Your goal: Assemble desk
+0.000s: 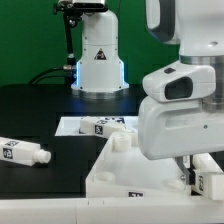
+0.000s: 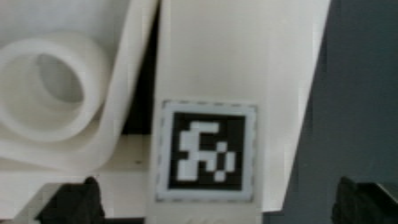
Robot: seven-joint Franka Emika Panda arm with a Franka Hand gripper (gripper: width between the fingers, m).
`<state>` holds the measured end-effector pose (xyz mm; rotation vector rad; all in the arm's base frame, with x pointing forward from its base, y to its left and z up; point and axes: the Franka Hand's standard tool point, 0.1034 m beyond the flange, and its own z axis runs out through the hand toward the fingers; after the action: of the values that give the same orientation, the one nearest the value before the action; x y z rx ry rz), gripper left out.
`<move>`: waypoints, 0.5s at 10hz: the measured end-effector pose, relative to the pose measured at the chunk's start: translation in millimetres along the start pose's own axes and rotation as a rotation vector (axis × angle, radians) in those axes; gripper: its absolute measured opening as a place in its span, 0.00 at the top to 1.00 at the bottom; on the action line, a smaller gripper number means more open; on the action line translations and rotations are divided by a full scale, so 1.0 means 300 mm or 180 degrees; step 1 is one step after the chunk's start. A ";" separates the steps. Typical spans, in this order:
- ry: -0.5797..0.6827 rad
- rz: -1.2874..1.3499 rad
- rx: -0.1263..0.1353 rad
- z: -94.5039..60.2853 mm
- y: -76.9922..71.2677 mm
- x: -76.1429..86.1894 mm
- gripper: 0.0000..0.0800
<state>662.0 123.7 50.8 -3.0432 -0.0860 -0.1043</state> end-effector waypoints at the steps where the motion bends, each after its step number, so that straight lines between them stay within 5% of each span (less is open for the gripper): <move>1: 0.0019 -0.0001 0.0001 0.011 0.001 0.001 0.19; 2: 0.0030 0.0001 0.0004 0.011 0.000 0.003 0.19; 3: 0.0029 -0.0003 0.0004 0.012 0.000 0.002 0.34; 4: 0.0029 -0.0003 0.0004 0.012 0.000 0.002 0.34; 5: 0.0029 -0.0003 0.0003 0.012 0.001 0.002 0.51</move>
Offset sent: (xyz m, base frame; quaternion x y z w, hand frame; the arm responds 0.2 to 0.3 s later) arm 0.0000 0.0000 0.0000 0.0000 0.0000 0.0000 1.0000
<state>662.9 123.9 47.4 -3.0414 -0.0868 -0.1182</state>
